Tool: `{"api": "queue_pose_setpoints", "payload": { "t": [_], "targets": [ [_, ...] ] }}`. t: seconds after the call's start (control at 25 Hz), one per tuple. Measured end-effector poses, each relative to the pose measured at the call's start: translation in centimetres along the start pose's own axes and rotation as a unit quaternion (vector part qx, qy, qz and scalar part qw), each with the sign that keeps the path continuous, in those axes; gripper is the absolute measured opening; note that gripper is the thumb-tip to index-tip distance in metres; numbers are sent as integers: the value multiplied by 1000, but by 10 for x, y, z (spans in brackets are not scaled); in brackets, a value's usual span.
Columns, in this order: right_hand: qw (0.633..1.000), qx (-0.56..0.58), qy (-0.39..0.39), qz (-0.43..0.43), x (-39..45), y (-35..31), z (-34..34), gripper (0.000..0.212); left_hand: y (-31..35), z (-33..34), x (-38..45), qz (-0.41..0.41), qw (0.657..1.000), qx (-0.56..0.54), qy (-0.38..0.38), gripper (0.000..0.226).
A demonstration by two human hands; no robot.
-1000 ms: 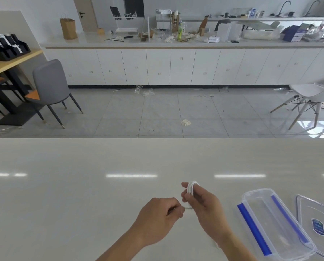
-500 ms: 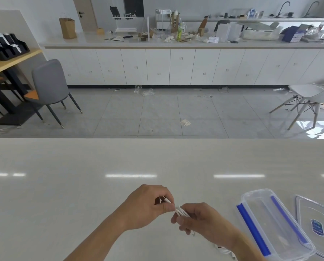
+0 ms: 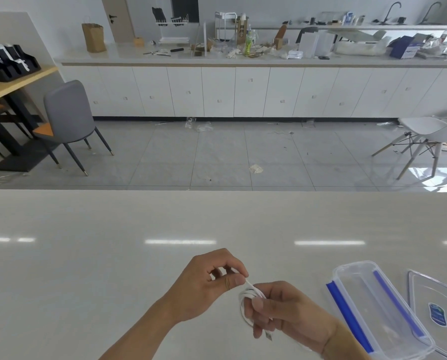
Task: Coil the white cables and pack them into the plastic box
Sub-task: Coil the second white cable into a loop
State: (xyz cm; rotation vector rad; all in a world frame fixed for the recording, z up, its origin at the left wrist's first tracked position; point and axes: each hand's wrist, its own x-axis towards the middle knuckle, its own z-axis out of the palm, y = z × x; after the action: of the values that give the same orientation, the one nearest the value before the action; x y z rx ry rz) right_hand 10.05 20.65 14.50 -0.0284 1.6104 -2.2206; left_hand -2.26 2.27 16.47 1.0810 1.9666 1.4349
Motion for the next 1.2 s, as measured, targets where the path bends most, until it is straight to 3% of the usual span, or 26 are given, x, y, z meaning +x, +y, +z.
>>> {"api": "queue_pose_setpoints", "payload": {
  "t": [0.48, 0.6, 0.76, 0.96, 1.04, 1.2],
  "targets": [
    [975, 217, -36, -40, 4, 7, 2, 22, -7, 40, -6, -27, 990, -78, 113, 11],
    [974, 219, -22, -47, 7, 7, 0, 23, -7, 34, -7, -51, 991, -92, 81, 21],
    [972, 228, 4, -50, 9, 7, -3, 22, -3, 23, -9, -88, 983, -157, -22, 32],
    [975, 219, 9, -35, 9, 7, -9, 22, -7, 29, -11, -114, 977, -176, -47, 30],
    [983, 185, 18, -8, 9, 7, -11, 21, -13, 32, -12, -121, 979, -162, -35, 30],
    [991, 118, 59, 0, 16, 11, -6, 19, -23, 44, -13, -110, 991, -39, 63, 18]
  ]
}}
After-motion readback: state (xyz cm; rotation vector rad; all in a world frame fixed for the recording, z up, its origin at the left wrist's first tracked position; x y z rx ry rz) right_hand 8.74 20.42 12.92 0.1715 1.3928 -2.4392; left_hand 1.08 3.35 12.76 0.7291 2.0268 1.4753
